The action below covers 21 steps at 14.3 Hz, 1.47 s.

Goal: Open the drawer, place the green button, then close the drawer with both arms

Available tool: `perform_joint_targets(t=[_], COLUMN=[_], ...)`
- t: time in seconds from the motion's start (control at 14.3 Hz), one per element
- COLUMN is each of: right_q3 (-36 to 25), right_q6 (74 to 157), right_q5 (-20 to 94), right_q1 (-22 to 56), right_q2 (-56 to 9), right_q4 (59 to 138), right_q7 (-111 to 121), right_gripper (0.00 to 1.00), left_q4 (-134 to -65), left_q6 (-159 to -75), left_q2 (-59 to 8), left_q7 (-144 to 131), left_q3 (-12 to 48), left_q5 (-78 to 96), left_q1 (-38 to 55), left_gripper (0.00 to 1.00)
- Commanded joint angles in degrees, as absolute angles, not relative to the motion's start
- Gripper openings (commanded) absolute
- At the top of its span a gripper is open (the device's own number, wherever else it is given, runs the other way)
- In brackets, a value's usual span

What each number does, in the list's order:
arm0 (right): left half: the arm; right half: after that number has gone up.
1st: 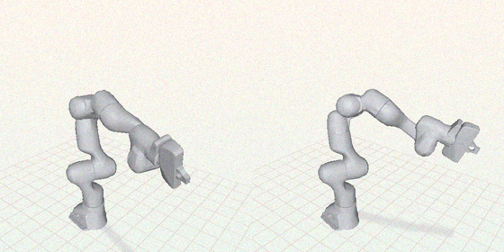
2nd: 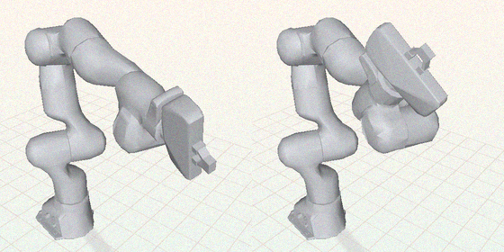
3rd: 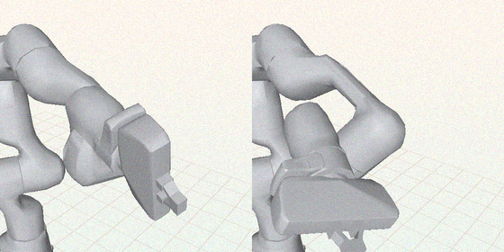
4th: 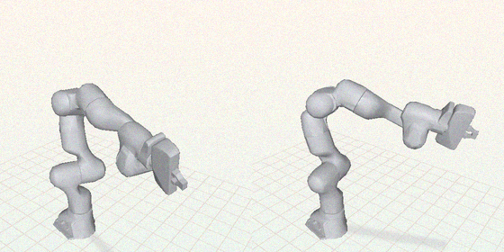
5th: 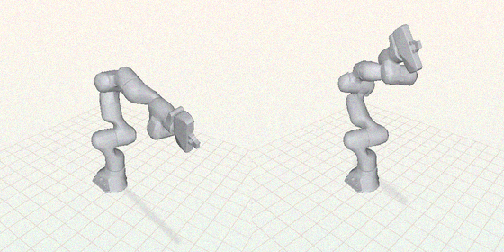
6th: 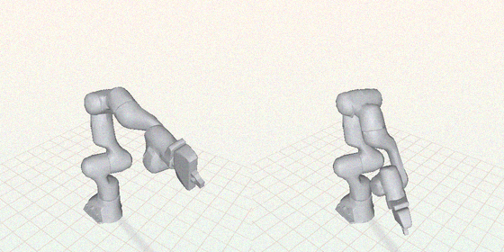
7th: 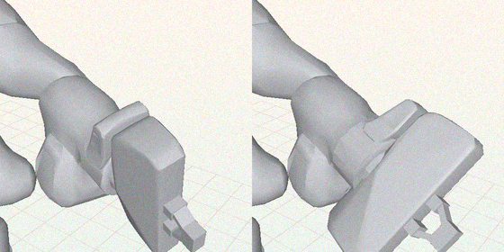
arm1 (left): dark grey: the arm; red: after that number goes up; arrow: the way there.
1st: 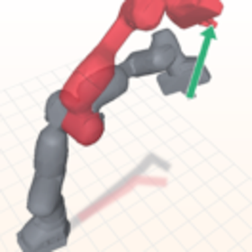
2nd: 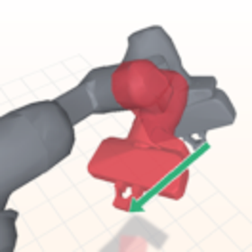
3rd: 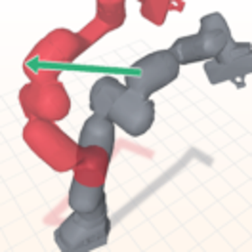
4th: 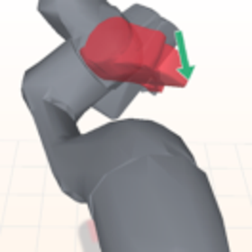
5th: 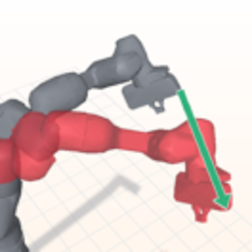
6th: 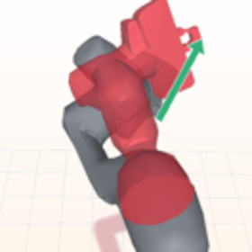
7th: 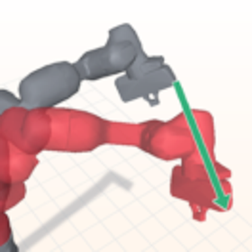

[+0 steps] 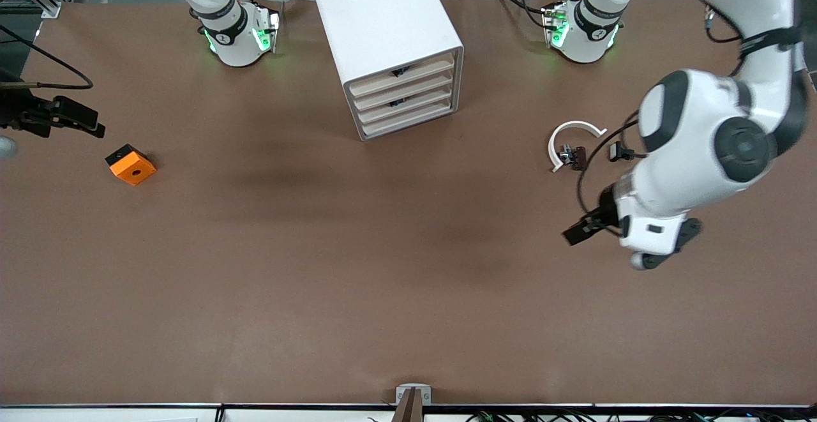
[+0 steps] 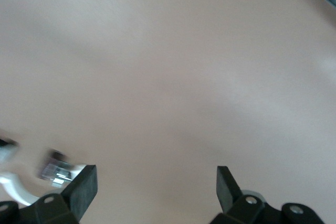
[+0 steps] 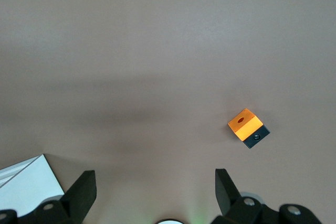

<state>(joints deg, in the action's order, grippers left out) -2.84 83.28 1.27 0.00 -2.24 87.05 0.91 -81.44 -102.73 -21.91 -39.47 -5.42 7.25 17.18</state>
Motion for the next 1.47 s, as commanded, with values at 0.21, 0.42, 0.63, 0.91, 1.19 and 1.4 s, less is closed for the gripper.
perform_joint_targets(t=[0.21,0.42,0.63,0.91,1.19,1.4], right_q3=[-2.9,-2.9,-3.0,-3.0,-3.0,-3.0], right_q6=[83.8,83.8,83.8,83.9,83.9,83.8], right_q5=[0.4,0.5,0.4,0.4,0.4,0.4], right_q1=[-0.4,-0.4,-0.4,-0.4,-0.4,-0.4], right_q2=[-1.8,-1.8,-1.8,-1.8,-1.7,-1.7], right_q4=[87.7,87.7,87.6,87.5,87.5,87.5], right_q7=[1.6,1.6,1.7,1.7,1.7,1.7], right_gripper=[1.00,1.00,1.00,1.00,1.00,1.00], left_q4=[-82.0,-82.3,-83.1,-86.6,-89.6,-90.1], left_q6=[-94.6,-89.1,-87.0,-87.3,-87.3,-86.7], left_q2=[-13.5,-8.5,-5.3,-1.3,1.3,2.2], left_q7=[-22.0,-15.5,-14.3,-8.4,-8.5,-9.3], left_q3=[-5.2,-5.0,-4.9,-2.0,5.4,5.3], left_q5=[-1.4,-1.4,-1.4,-0.5,-0.4,-0.4], left_q1=[14.4,12.5,12.5,7.7,0.7,0.6], left_gripper=[1.00,1.00,1.00,1.00,1.00,1.00])
